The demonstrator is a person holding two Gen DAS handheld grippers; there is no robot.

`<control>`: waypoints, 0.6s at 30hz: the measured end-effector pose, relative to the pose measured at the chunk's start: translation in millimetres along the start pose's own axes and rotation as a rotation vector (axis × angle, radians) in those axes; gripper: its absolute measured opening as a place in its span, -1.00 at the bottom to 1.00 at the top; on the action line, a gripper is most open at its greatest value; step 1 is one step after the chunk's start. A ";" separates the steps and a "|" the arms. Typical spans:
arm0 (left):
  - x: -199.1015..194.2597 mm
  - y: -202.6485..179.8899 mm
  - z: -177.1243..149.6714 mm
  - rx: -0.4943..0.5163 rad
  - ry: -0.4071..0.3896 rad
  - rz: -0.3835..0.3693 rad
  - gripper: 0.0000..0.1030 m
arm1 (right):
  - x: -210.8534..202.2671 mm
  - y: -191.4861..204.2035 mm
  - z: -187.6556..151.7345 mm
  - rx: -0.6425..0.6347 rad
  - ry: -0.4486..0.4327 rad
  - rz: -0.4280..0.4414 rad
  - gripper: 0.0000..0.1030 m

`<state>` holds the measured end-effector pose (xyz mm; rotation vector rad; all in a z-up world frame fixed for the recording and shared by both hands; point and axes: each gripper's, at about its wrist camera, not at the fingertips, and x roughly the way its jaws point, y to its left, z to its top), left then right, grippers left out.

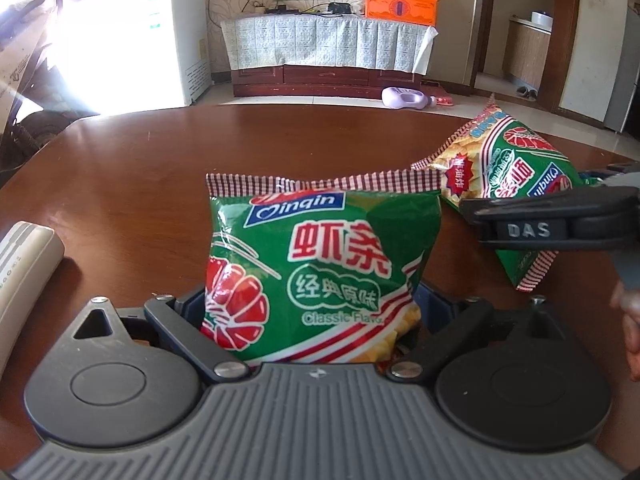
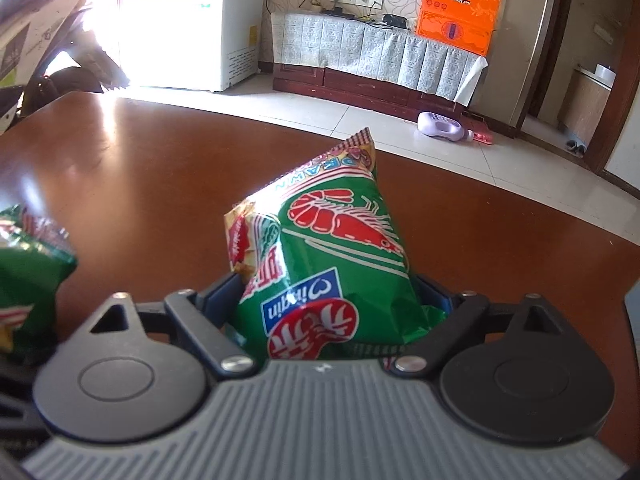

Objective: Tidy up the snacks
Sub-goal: 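Close the left gripper on a green shrimp-chip bag while the right grasps the other, then carry both green shrimp-chip bags over the white box with both tools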

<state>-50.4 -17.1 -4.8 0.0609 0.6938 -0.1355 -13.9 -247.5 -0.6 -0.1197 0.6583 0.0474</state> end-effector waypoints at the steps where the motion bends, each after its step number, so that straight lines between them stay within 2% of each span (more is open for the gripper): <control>1: -0.8 -2.0 -0.3 0.005 -0.009 -0.003 0.71 | -6.8 -2.9 -3.2 0.005 -0.003 0.003 0.61; 4: -1.7 -11.2 -1.5 0.012 -0.018 -0.015 0.59 | -28.4 -11.4 -14.4 -0.001 0.000 -0.003 0.50; 8: -5.3 -32.6 -5.1 0.038 -0.017 -0.049 0.58 | -57.5 -23.4 -36.1 -0.025 0.006 -0.019 0.47; 18: -16.1 -100.0 -19.7 0.072 -0.022 -0.110 0.47 | -120.3 -60.8 -90.5 0.027 0.011 -0.048 0.43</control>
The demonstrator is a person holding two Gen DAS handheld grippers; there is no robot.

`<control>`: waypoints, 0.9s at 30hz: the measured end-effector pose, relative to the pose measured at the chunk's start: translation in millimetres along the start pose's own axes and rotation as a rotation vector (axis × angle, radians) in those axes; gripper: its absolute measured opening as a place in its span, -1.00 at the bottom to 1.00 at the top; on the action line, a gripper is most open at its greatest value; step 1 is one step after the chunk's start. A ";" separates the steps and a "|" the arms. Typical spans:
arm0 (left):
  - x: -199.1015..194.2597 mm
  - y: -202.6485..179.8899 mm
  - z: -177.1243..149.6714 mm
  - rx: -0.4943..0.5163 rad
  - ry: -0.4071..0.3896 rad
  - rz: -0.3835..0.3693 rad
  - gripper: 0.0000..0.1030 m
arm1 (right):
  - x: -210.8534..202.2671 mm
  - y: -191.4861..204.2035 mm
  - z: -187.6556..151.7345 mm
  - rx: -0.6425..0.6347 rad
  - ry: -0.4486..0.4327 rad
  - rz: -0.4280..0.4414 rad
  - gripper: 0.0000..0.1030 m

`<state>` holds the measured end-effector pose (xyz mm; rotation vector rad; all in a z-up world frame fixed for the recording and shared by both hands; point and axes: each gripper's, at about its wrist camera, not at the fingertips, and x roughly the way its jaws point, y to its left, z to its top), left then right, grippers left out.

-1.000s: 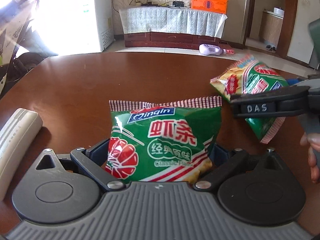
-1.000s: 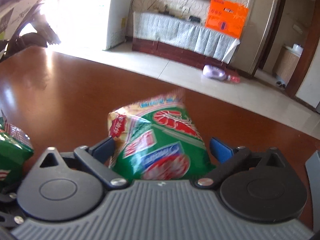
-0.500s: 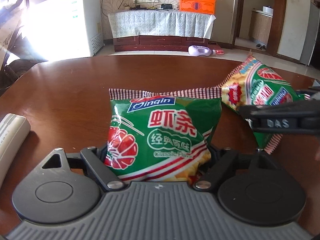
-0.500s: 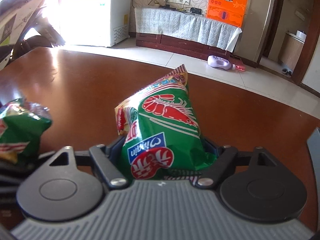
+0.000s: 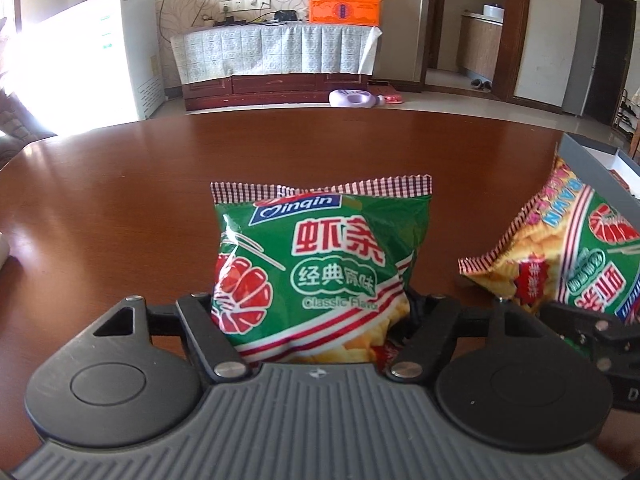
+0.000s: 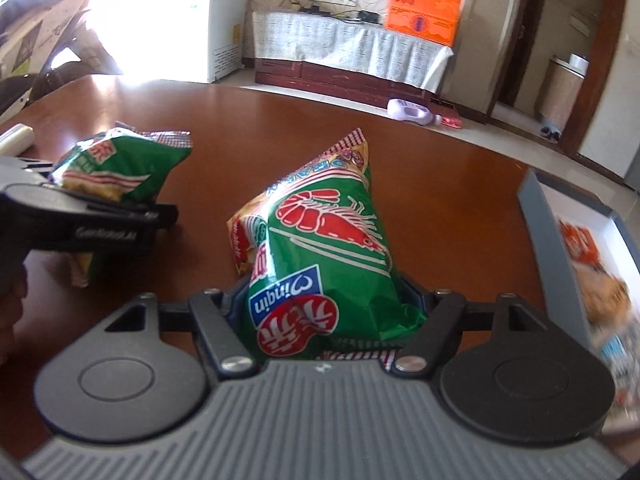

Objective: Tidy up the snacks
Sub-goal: 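Carry both green shrimp-chip bags over the white box with both tools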

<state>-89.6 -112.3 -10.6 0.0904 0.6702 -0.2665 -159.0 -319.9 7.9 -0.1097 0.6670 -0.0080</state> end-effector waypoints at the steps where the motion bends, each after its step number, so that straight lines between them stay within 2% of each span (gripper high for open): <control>1: -0.3 -7.2 -0.6 0.000 0.000 -0.006 0.45 | -4.1 -3.9 -3.7 0.011 -0.001 -0.003 0.42; 14: -1.3 -79.0 -8.6 0.024 -0.010 -0.029 0.33 | -28.4 -28.6 -22.7 0.000 -0.031 -0.015 0.35; 21: 3.3 -92.4 -5.7 0.014 -0.014 -0.032 0.32 | -34.4 -37.0 -25.7 0.040 -0.041 -0.013 0.34; 27: 8.0 -87.8 -0.5 0.000 -0.018 -0.044 0.29 | -36.9 -40.8 -24.9 0.047 -0.047 -0.008 0.34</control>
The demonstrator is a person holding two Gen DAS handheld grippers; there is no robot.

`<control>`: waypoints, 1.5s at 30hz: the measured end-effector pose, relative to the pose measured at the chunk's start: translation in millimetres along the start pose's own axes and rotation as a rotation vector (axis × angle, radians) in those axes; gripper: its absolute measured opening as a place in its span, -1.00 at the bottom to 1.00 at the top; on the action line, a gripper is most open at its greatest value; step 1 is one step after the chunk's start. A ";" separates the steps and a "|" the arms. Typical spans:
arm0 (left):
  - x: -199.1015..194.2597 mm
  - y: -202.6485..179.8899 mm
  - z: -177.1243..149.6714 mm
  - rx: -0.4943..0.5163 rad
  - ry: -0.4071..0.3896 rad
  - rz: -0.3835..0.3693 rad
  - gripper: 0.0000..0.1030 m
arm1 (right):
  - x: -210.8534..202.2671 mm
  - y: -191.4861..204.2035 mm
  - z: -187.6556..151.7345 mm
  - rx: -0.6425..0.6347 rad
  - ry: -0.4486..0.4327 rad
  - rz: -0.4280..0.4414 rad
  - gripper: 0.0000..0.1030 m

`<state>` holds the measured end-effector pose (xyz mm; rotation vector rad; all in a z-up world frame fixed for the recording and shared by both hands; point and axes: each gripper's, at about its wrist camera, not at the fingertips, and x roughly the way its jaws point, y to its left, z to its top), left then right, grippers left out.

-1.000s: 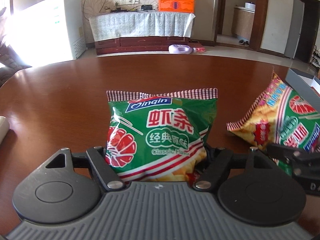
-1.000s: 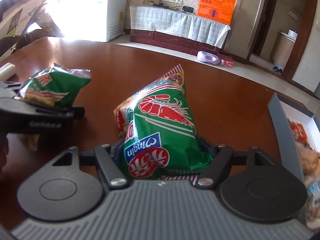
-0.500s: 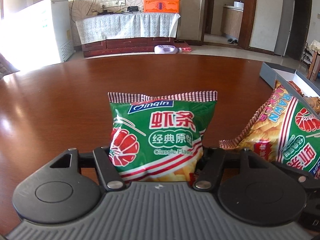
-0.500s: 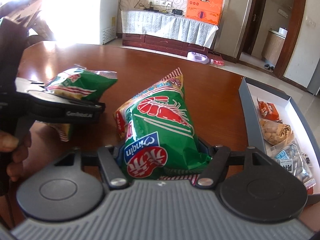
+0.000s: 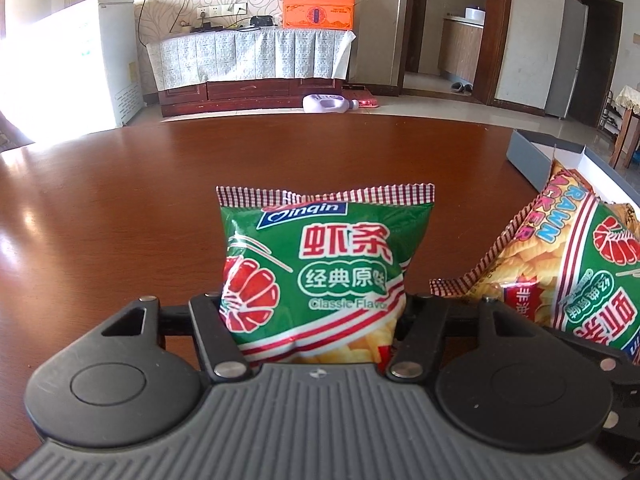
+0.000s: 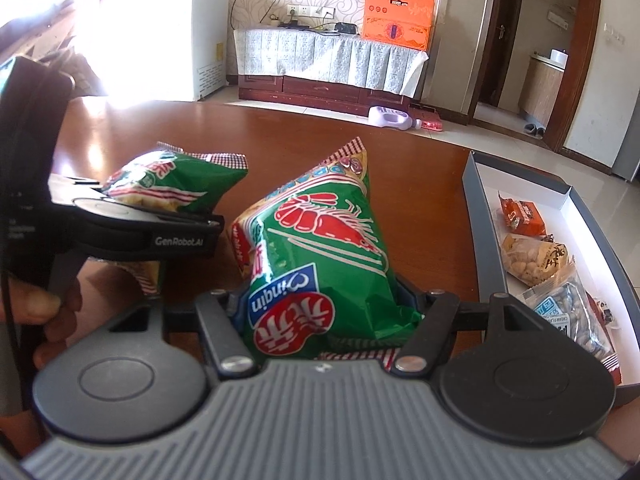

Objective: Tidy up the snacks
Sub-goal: 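Carry both green shrimp-chip bags over the white box with both tools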

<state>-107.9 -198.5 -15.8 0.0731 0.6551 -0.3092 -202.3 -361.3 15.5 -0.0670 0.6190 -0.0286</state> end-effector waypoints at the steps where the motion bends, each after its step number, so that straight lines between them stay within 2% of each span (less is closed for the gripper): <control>1: 1.5 2.0 0.5 -0.004 -0.001 -0.003 0.28 | -0.3 -1.0 0.4 0.003 -0.001 0.001 0.34; 9: -6.6 1.4 4.3 -0.007 -0.032 -0.013 0.26 | -8.4 -6.1 2.8 0.013 -0.031 0.005 0.34; 24: -25.7 -22.8 14.6 0.018 -0.071 -0.032 0.26 | -27.8 -23.9 5.2 0.043 -0.094 -0.014 0.34; 39: -38.8 -80.6 36.9 0.061 -0.117 -0.096 0.26 | -49.2 -56.6 3.6 0.088 -0.158 -0.073 0.34; 45: -34.4 -128.3 50.7 0.119 -0.140 -0.131 0.26 | -55.1 -82.3 -4.7 0.117 -0.164 -0.137 0.34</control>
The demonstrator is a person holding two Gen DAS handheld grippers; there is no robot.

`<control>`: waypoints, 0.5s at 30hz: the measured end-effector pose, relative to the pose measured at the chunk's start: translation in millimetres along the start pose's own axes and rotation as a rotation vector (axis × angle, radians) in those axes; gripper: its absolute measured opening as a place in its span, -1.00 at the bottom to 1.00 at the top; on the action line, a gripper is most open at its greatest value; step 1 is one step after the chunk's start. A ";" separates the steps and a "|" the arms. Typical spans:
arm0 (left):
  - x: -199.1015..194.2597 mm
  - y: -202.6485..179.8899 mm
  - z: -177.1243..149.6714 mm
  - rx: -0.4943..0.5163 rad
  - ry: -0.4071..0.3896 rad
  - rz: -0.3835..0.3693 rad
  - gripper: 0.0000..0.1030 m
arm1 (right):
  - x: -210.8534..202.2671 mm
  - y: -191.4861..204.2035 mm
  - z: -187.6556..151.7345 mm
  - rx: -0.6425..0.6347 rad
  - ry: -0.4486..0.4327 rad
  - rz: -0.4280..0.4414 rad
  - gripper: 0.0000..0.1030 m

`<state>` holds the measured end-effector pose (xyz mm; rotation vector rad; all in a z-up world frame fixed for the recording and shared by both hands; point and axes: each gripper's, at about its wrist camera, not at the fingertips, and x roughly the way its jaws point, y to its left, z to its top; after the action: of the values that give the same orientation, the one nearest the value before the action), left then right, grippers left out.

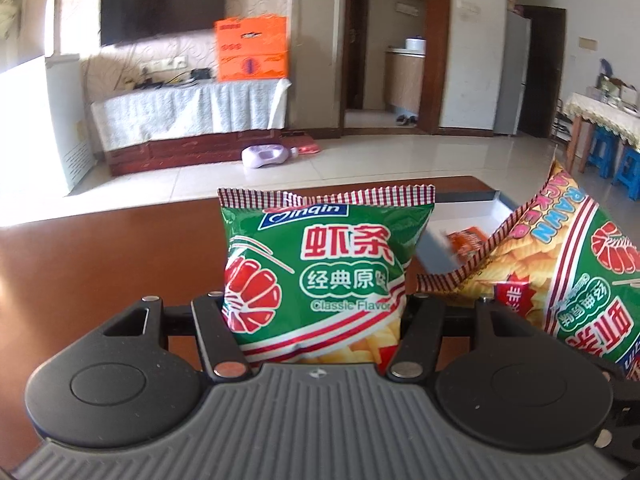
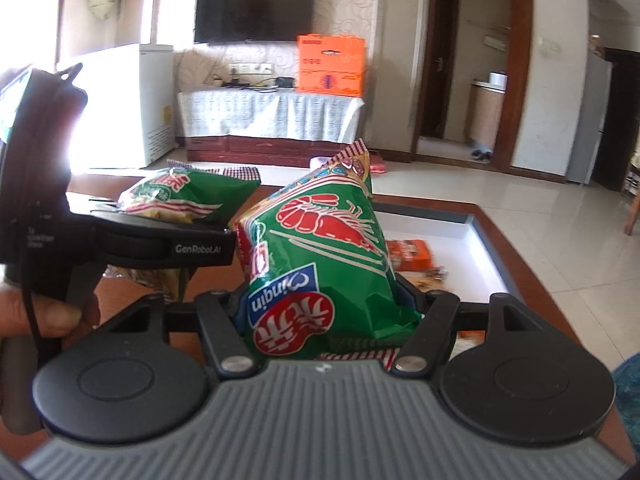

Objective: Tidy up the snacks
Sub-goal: 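Carry both green shrimp-chip bags over the white box with both tools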

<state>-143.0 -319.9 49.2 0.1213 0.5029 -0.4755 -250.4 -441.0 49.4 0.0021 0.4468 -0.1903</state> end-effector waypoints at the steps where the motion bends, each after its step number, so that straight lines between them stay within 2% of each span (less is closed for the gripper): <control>1: 2.2 -8.4 2.5 0.008 -0.005 -0.009 0.26 | 0.1 -5.8 -0.8 0.010 0.001 -0.012 0.34; 9: 33.3 -82.0 20.1 0.045 -0.015 -0.096 0.26 | 12.6 -50.0 -7.7 0.064 0.034 -0.125 0.34; 15: 68.9 -118.9 43.2 0.067 -0.028 -0.141 0.26 | 25.8 -73.6 -16.3 0.098 0.083 -0.157 0.34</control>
<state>-126.7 -463.0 53.4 0.1439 0.4698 -0.6319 -248.1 -517.4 26.6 0.0713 0.5199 -0.3672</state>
